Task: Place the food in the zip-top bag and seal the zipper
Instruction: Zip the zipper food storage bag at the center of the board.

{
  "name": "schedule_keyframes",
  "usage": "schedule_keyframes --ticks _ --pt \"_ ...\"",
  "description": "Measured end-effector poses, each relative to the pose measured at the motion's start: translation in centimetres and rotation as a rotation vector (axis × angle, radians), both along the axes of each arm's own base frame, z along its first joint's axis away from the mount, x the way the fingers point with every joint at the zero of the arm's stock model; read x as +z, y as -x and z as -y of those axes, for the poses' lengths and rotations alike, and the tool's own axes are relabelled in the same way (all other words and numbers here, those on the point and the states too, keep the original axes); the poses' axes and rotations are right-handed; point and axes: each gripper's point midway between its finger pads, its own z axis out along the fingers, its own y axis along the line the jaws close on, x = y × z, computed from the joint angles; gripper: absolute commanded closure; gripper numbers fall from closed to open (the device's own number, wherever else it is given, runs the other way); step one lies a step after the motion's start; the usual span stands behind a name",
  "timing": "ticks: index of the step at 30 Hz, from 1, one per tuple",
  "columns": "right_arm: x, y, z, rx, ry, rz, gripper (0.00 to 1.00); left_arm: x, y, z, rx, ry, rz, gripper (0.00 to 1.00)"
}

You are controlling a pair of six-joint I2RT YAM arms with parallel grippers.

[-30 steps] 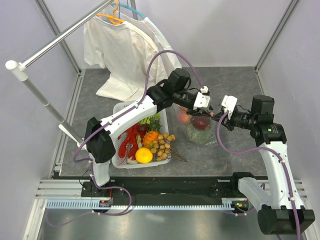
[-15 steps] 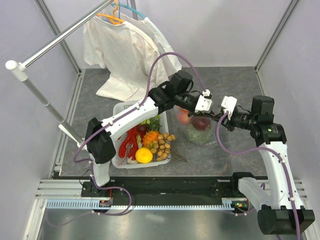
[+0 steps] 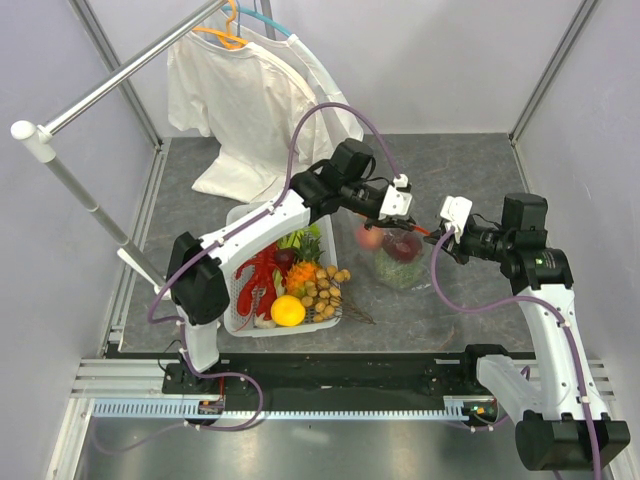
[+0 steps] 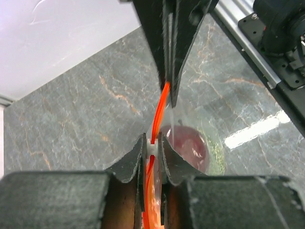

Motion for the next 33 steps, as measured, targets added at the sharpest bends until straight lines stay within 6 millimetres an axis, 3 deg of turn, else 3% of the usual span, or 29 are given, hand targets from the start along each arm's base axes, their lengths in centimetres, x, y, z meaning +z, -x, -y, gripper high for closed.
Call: schedule_keyframes --ticks 11,27,33 --pt "0.3 0.3 0.0 0.006 0.01 0.023 1.0 -1.4 -3.2 -3.0 0.071 -0.046 -0.015 0.92" --pt "0.2 0.3 0.0 0.008 0.011 0.023 1.0 -5.9 -10.2 -13.1 0.256 -0.179 -0.065 0.92" --pt "0.3 0.4 0.0 0.009 0.011 0.025 1.0 -6.6 -11.3 -15.1 0.291 -0.21 -0.051 0.92"
